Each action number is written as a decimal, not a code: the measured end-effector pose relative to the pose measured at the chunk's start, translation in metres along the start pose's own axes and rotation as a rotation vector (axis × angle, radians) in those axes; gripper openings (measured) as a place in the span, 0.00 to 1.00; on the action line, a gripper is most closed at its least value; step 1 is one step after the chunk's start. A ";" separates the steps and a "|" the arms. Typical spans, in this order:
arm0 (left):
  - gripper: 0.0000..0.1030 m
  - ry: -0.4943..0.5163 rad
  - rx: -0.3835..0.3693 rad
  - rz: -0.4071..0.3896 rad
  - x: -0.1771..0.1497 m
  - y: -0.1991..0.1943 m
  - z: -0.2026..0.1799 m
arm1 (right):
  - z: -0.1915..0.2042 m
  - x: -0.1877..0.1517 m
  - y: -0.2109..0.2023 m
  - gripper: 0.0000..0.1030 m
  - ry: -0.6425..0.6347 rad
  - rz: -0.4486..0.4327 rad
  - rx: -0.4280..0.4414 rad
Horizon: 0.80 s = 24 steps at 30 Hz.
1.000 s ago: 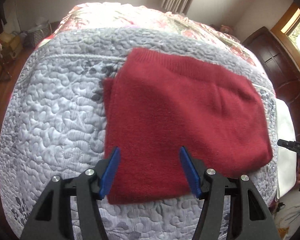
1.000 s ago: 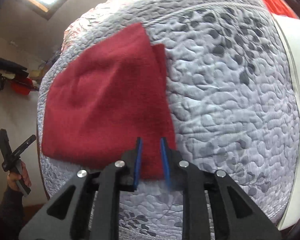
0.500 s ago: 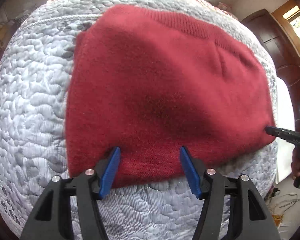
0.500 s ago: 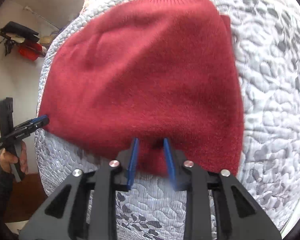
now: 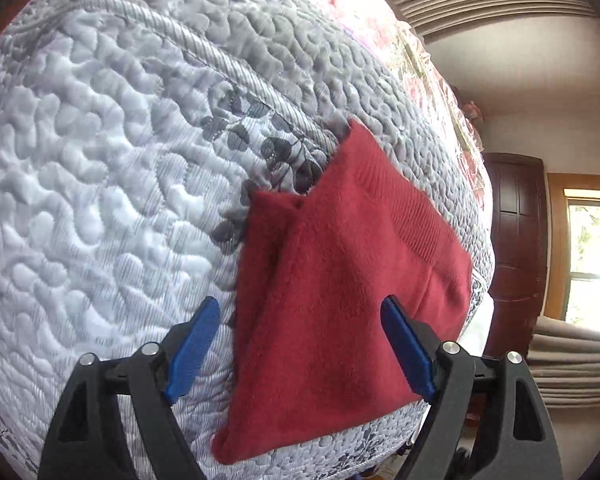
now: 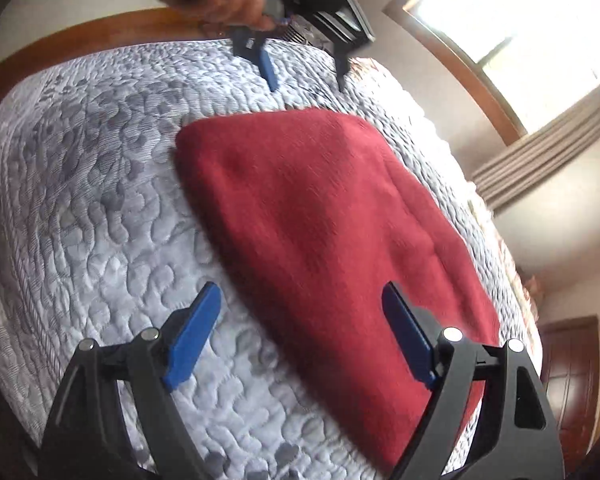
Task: Fold small clothes
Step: 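Grasp the edge of the folded sweater with the left gripper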
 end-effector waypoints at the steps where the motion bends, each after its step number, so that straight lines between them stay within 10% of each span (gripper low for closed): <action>1: 0.80 -0.002 -0.003 0.018 0.006 0.006 0.001 | 0.009 0.010 0.005 0.80 -0.024 -0.006 -0.026; 24: 0.71 0.049 0.060 0.184 0.041 0.058 -0.007 | 0.036 0.109 0.086 0.77 -0.060 0.021 -0.095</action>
Point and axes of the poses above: each gripper's, at about its wrist camera, not at the fingertips, and y roughly the way its jaws point, z to its left, x to its top, the point moved 8 cm from there along y, roughly the way its jaws point, and after that the axes turned 15 degrees about z, right-handed, at the moved point
